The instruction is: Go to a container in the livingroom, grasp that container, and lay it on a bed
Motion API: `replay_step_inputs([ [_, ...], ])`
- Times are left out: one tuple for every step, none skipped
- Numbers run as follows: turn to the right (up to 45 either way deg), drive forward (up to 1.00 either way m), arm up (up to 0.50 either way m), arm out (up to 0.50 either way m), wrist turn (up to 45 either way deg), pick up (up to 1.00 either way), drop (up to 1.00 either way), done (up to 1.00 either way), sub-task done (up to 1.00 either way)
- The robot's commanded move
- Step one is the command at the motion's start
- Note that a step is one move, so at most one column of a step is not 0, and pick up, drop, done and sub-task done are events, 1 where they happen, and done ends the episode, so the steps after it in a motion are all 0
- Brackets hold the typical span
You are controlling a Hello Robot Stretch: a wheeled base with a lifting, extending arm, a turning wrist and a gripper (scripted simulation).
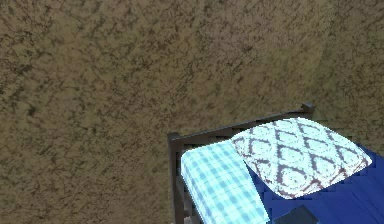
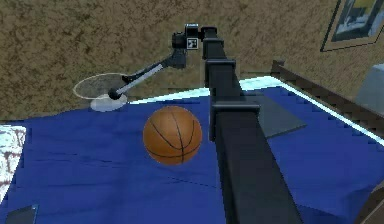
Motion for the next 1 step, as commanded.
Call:
replay_step_inputs([
  [0.0, 0.0, 0.0, 0.0, 45.0, 0.0, 0.0, 0.0, 0.0],
])
